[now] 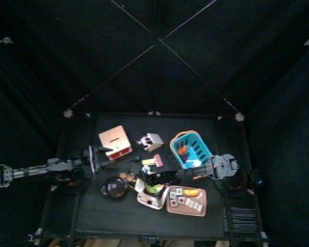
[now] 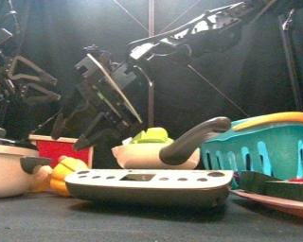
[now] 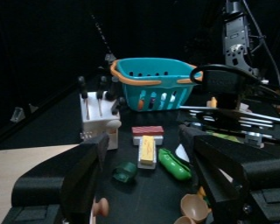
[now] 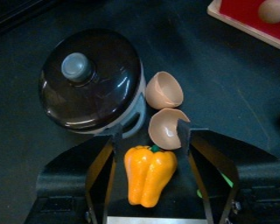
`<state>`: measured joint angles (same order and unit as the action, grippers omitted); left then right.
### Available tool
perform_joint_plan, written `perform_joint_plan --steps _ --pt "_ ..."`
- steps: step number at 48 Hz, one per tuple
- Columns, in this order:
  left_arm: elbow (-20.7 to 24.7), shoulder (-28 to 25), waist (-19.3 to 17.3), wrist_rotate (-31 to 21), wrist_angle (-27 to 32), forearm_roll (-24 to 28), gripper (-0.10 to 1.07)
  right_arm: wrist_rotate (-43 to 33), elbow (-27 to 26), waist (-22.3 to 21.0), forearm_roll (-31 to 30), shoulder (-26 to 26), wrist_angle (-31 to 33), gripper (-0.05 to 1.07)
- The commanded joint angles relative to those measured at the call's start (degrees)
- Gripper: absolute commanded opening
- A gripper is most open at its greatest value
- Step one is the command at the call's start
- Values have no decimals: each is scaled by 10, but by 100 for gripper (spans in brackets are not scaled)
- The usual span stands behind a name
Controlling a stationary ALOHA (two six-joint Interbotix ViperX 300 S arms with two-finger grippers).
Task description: Grab corn
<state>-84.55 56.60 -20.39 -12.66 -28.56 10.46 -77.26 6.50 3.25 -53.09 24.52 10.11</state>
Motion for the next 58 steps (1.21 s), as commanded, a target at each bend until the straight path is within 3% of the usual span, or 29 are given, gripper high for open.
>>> perform_joint_plan --steps 1,22,30,45,58 --pt "8 -3 -2 0 -2 -1 98 1 3 -4 1 -49 -2 88" --pt "12 -4 5 0 -2 2 98 -3 121 -1 2 -176 -11 88" --pt "13 -6 27 0 -2 10 98 -2 162 4 32 -211 -6 88" --pt "27 -32 83 0 -2 62 99 1 217 5 59 -228 12 87" --pt "36 -68 86 0 -2 67 99 1 236 13 62 -228 66 87"
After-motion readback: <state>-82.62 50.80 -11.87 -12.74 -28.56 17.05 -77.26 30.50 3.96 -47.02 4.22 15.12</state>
